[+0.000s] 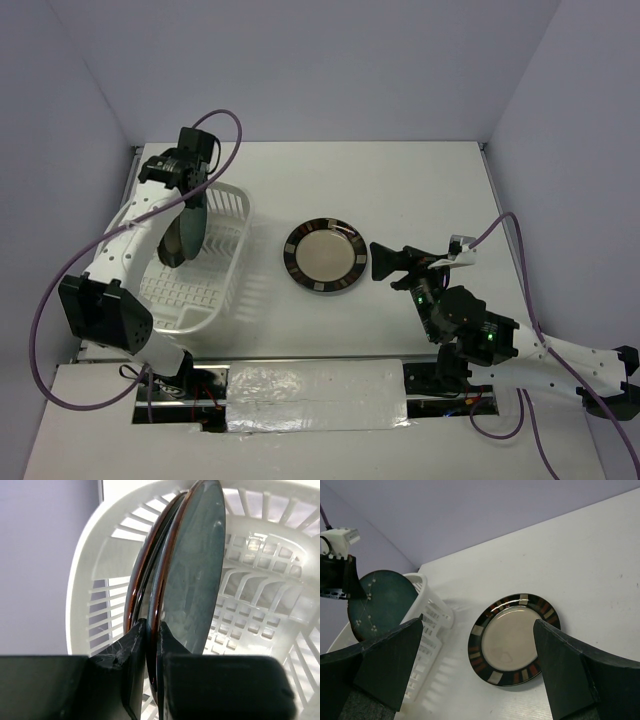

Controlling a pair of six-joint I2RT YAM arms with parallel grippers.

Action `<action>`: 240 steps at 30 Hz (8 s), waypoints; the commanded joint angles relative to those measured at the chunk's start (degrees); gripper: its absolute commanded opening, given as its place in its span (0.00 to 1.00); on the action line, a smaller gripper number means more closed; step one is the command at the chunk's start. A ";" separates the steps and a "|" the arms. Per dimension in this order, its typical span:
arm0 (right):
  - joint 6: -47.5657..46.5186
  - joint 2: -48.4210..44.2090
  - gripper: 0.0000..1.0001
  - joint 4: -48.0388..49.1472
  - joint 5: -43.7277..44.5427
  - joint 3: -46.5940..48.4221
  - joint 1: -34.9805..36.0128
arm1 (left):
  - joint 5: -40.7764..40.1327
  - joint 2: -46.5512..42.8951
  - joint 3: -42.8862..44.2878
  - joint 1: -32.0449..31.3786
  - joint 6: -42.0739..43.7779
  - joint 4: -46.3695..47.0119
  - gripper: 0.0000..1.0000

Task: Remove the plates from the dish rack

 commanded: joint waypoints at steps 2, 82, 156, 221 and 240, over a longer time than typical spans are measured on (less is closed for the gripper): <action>-0.46 -0.35 0.99 2.03 0.34 0.99 0.08 | -2.56 -3.94 6.17 -0.05 0.22 1.31 0.00; -21.11 3.87 0.93 31.30 -32.43 -5.69 -1.76 | 68.27 -36.19 -6.39 -12.80 -24.56 35.14 0.00; 19.67 24.08 0.00 33.06 -77.00 -19.05 -94.31 | 3.68 -29.78 -47.17 -43.21 -17.09 56.06 0.99; 12.64 5.50 0.72 -15.04 -71.96 0.91 -92.83 | 7.99 -30.94 -33.76 -40.49 -11.74 54.86 0.81; -2.83 11.60 0.79 -15.29 -67.95 9.60 -47.22 | 7.82 -15.28 -9.82 -5.69 -6.55 18.80 0.62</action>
